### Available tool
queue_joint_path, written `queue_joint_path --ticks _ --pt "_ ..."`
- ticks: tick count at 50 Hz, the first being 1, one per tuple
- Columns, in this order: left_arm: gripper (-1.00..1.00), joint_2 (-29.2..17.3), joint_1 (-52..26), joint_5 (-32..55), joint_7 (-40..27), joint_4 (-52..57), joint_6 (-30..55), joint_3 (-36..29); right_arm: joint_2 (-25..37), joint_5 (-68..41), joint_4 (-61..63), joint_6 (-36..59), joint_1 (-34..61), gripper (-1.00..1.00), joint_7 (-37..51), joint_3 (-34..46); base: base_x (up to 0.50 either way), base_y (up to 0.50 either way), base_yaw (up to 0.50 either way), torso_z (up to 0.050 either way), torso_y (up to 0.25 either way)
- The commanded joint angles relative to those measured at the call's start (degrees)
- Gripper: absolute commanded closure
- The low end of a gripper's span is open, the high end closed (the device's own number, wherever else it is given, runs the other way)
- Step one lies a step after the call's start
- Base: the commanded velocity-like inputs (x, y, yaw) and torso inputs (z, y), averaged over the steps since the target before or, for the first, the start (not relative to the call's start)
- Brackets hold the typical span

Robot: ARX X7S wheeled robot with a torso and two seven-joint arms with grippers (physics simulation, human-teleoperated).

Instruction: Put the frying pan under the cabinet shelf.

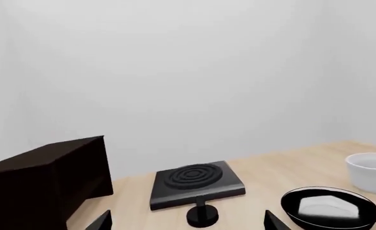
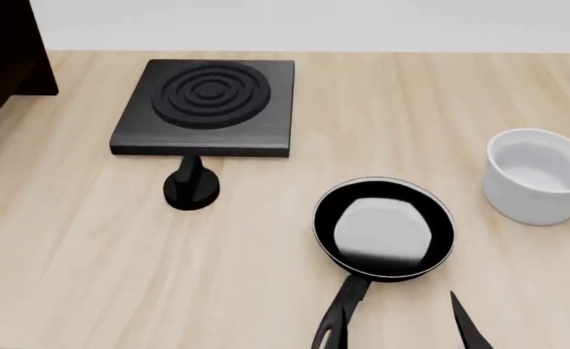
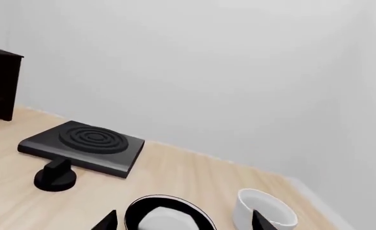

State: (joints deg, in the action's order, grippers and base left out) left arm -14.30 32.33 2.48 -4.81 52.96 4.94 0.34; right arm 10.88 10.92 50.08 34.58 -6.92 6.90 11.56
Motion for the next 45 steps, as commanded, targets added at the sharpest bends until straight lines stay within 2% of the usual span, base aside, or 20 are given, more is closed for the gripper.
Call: queue_joint_path --ticks 1,9,14,17,22,24,29,34,45 --pt "-1.00 -1.58 0.07 1.26 0.10 5.69 5.08 0.51 0.77 1.12 3.85 4.47 1.79 -1.00 -0.52 1.28 0.00 0.00 0.00 0.050 0.023" --pt "-1.00 -3.66 0.66 1.84 -1.81 6.98 5.25 -0.02 1.26 2.58 6.02 7.29 3.10 -1.00 -0.74 2.28 0.00 0.00 0.00 0.050 0.022" --pt "-1.00 -8.54 0.61 4.73 -7.14 7.02 4.38 -1.44 1.45 3.00 6.25 7.81 3.46 -1.00 -0.75 2.81 0.00 0.00 0.00 0.050 0.018" --pt "-1.00 -15.10 0.29 5.06 -14.35 7.03 3.73 -4.50 1.47 3.29 6.99 8.67 3.79 -1.00 -0.93 3.13 0.00 0.00 0.00 0.050 0.019" --pt "-1.00 -33.77 -2.62 9.52 -34.08 7.03 -0.78 -14.58 1.57 3.95 7.86 9.86 4.46 -1.00 -1.17 3.72 0.00 0.00 0.00 0.050 0.019" --pt "-1.00 -39.74 -4.84 10.10 -40.64 7.02 -2.87 -19.56 1.56 4.07 7.99 10.00 4.57 -1.00 -1.24 3.95 0.00 0.00 0.00 0.050 0.019" --pt "-1.00 -48.37 -11.83 10.92 -50.80 7.02 -5.49 -29.95 1.63 4.52 8.33 10.35 4.90 -1.00 -1.38 4.32 0.00 0.00 0.00 0.050 0.019" --pt "-1.00 -51.58 -16.81 11.91 -55.06 6.98 -7.22 -36.38 1.78 5.20 8.14 9.96 5.01 -1.00 -1.06 4.74 0.00 0.00 0.00 0.040 0.016" --pt "-1.00 -53.07 -19.06 11.83 -57.43 6.77 -7.83 -39.50 1.64 6.37 8.84 10.41 5.43 -1.00 -1.41 5.36 0.06 0.50 0.00 0.000 0.000"
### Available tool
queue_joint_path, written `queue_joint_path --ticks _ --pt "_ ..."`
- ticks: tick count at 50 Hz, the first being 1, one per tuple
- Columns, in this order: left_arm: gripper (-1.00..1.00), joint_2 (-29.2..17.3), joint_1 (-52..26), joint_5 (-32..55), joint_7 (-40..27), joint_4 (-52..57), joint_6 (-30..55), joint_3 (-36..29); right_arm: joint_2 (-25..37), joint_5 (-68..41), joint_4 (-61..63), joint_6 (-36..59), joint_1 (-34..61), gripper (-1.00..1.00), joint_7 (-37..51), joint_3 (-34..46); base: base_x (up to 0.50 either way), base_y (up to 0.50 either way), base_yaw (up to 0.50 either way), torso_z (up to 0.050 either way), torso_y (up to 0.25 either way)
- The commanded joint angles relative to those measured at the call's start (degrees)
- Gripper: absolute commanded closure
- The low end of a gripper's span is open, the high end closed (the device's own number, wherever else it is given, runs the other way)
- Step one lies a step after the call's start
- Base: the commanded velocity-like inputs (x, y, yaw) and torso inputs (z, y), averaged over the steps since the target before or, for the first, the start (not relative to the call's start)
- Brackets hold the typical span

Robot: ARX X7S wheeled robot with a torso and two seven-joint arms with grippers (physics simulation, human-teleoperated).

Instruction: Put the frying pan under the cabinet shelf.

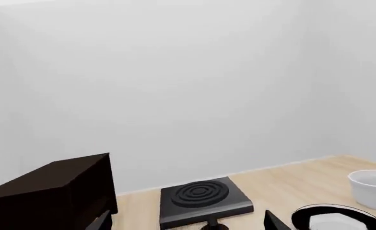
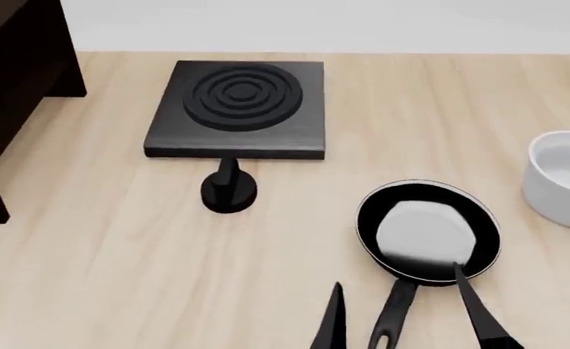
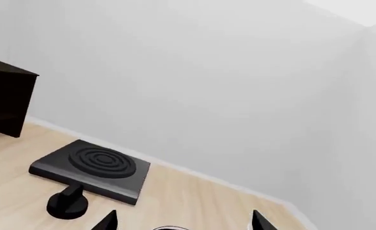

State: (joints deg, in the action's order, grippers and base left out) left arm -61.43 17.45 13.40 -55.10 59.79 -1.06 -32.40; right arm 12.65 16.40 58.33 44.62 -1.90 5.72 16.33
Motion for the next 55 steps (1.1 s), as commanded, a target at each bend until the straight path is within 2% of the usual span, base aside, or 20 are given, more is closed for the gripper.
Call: queue_joint_path --ticks 1,22,32,55 --pt "-1.00 -6.05 -4.21 0.84 -7.27 -0.09 -1.89 -6.91 -0.17 0.95 0.57 0.33 0.40 -1.00 -0.24 0.58 0.08 0.50 0.00 0.000 0.000" --pt "-1.00 -6.31 -5.39 0.27 -8.31 -0.41 -1.69 -8.61 -1.36 0.47 0.75 -0.19 -0.36 -1.00 -1.38 -1.39 0.09 0.50 0.00 0.000 0.000" --pt "-1.00 -6.53 -5.65 0.15 -8.57 -0.75 -2.26 -9.25 -3.08 1.73 1.21 -2.03 -0.72 -1.00 -3.40 -2.89 0.02 -0.01 0.00 0.000 0.000" --pt "-1.00 -8.28 -4.86 -1.04 -10.12 -0.39 -4.22 -10.05 -3.79 4.35 0.08 -1.67 -0.22 -1.00 -4.40 -1.06 0.50 -0.04 0.00 0.000 0.000"
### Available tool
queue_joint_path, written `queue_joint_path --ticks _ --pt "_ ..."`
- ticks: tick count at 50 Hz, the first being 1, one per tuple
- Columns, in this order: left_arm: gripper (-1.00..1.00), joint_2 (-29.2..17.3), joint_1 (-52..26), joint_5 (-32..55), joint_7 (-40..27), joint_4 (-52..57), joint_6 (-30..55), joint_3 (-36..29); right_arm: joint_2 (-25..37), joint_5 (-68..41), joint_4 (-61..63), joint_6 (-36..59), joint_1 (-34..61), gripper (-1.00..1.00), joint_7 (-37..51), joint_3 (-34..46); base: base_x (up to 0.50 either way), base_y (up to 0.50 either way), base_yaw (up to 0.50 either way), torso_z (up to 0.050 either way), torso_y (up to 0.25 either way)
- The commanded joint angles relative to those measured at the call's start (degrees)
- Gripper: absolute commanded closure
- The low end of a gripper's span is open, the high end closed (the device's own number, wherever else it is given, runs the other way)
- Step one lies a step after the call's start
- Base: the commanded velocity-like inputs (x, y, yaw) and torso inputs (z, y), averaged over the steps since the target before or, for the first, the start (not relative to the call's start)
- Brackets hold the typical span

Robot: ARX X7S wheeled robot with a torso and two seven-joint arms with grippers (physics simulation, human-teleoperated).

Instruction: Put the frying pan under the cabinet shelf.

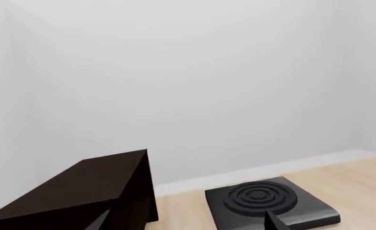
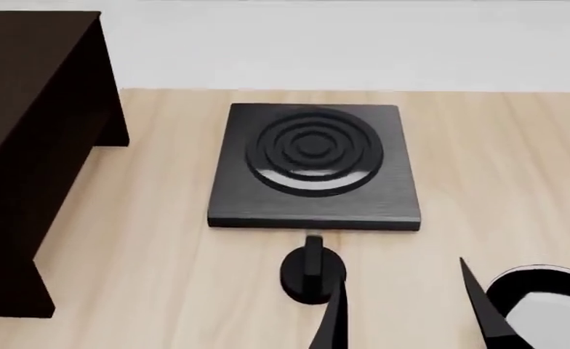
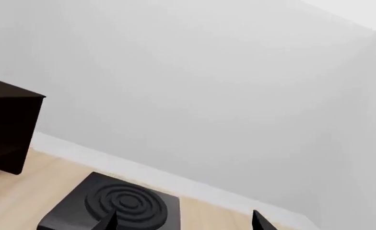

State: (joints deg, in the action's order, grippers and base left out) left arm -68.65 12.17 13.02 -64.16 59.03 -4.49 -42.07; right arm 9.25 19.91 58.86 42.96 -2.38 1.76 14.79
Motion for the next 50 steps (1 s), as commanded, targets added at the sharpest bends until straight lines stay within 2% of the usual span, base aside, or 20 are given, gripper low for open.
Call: queue_joint_path --ticks 1,40,48,50 --pt "-1.00 -1.16 0.41 -0.74 -1.13 0.43 -0.90 -0.48 -0.30 1.00 -0.52 -0.08 0.16 -1.00 -0.45 0.77 0.50 -0.04 0.00 0.000 0.000" --pt "-1.00 -2.95 -2.39 -2.79 -4.09 0.73 -1.93 -5.76 0.00 2.03 -1.48 -0.68 -0.28 -1.00 -0.26 1.46 0.45 -0.01 0.00 0.000 0.001" --pt "-1.00 -2.87 -4.07 -2.83 -4.47 0.57 -1.61 -7.72 -0.89 2.08 -2.12 -0.52 -0.91 -1.00 1.57 -0.37 0.33 0.00 0.00 0.000 0.000" --pt "-1.00 -2.24 -4.72 -1.83 -4.15 0.03 -1.14 -7.70 -1.76 -0.28 -2.15 -1.22 -2.48 -1.00 1.96 -3.30 0.00 0.00 0.00 0.000 0.000"
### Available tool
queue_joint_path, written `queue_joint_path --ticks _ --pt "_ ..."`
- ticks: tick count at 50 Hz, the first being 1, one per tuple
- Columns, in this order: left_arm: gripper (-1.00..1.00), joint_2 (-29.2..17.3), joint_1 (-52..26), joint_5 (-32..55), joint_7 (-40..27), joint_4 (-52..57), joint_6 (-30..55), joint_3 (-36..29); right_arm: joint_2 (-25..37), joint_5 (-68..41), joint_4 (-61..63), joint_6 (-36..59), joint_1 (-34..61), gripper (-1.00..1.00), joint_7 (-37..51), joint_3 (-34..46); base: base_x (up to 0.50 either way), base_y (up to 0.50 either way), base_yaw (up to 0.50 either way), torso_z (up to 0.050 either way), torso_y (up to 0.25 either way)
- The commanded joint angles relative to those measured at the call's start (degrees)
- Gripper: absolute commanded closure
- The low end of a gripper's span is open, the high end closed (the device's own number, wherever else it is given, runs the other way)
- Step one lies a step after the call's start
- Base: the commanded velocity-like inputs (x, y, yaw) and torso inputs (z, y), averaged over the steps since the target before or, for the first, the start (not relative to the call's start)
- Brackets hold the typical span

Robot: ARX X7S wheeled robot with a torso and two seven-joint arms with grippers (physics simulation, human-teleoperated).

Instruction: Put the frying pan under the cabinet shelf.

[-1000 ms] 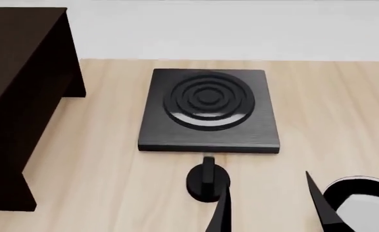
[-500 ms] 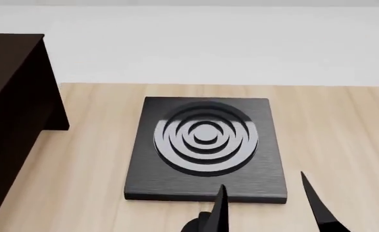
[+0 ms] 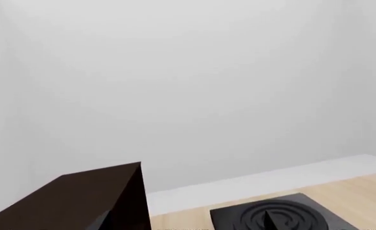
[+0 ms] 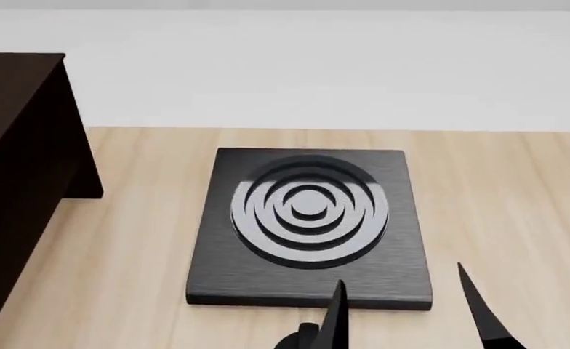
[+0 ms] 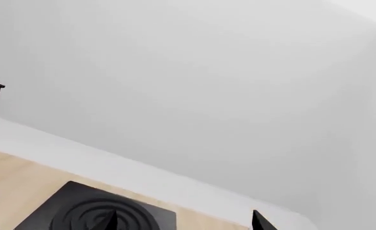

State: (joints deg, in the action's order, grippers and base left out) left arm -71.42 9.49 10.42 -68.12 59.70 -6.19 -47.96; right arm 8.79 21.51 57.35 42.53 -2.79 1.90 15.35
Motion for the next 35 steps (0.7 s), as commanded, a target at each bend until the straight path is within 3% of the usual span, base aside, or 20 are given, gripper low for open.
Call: queue_joint_path --ticks 1,14,35 --pt "-1.00 0.65 -2.23 1.08 -0.06 -0.80 0.53 -1.77 -1.14 -2.28 -1.00 -1.54 -2.64 -1.00 1.96 -4.05 0.00 0.00 0.00 0.000 0.000" --pt "-1.00 5.29 -6.60 5.30 2.60 -4.03 4.61 -1.19 -3.05 -10.89 -2.87 -10.45 -16.65 -1.00 6.81 -14.43 0.00 0.00 0.00 0.000 0.000" --pt "-1.00 10.65 -11.31 9.71 6.84 -7.17 8.42 -1.50 -3.76 -14.64 -5.16 -16.77 -33.28 -1.00 12.12 -21.09 0.00 0.00 0.00 0.000 0.000"
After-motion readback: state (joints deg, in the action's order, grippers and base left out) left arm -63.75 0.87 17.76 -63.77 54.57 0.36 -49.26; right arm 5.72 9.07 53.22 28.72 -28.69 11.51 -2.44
